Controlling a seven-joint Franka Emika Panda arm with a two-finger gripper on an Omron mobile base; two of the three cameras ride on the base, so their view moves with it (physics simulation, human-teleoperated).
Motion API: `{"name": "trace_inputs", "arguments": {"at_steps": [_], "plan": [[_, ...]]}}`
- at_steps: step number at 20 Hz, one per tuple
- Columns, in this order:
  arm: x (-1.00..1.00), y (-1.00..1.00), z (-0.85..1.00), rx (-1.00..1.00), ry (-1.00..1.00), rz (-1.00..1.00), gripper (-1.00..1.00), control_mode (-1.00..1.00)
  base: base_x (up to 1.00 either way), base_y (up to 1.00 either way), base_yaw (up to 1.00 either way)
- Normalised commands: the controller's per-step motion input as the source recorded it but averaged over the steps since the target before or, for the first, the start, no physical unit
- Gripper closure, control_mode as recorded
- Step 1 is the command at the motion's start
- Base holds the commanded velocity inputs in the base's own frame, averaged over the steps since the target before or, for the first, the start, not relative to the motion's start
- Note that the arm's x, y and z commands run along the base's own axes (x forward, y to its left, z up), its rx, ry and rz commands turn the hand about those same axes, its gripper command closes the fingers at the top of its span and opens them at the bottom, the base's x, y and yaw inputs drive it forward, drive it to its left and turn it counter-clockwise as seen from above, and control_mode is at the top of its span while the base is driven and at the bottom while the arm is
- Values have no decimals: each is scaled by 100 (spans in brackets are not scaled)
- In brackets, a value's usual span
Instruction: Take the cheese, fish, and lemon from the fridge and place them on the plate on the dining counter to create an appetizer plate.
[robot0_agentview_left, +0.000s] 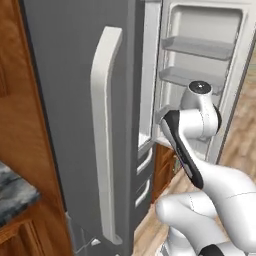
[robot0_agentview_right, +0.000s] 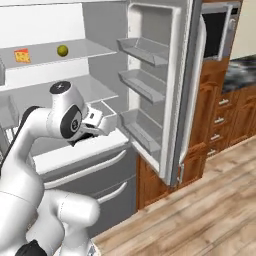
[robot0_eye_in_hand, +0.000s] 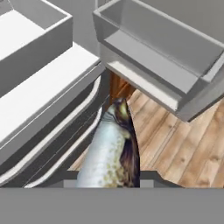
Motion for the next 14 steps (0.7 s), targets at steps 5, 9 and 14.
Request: {"name": "trace_inputs", "arguments": {"at_steps": [5, 9, 14], "plan": [[0, 0, 0, 0, 0, 0, 100, 100, -47, -7, -66], [0, 0, 0, 0, 0, 0, 100, 100, -48, -4, -64], [0, 0, 0, 0, 0, 0, 100, 100, -41, -1, -60]]}}
